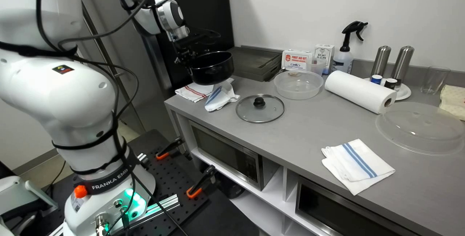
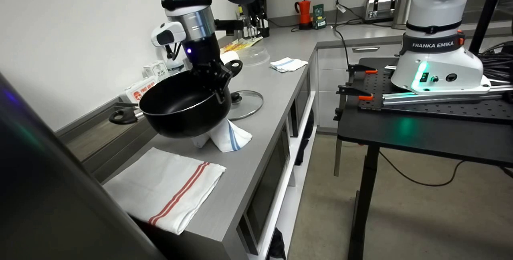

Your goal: Move the pot from right to left.

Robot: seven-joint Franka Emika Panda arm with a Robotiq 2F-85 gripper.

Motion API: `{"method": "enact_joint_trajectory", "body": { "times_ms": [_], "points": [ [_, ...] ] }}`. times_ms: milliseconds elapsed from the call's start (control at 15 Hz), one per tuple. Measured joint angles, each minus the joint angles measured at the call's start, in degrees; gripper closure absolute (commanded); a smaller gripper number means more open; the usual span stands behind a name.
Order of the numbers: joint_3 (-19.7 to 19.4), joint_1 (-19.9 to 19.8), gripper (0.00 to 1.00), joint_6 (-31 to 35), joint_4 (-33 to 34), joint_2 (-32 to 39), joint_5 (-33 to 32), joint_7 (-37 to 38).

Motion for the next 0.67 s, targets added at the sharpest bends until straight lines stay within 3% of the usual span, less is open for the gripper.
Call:
{"method": "enact_joint_trajectory", "body": {
  "times_ms": [667],
  "points": [
    [-0.1, -0.3, 0.99, 0.5, -0.3, 1.0, 0.9, -0.1]
  ]
}}
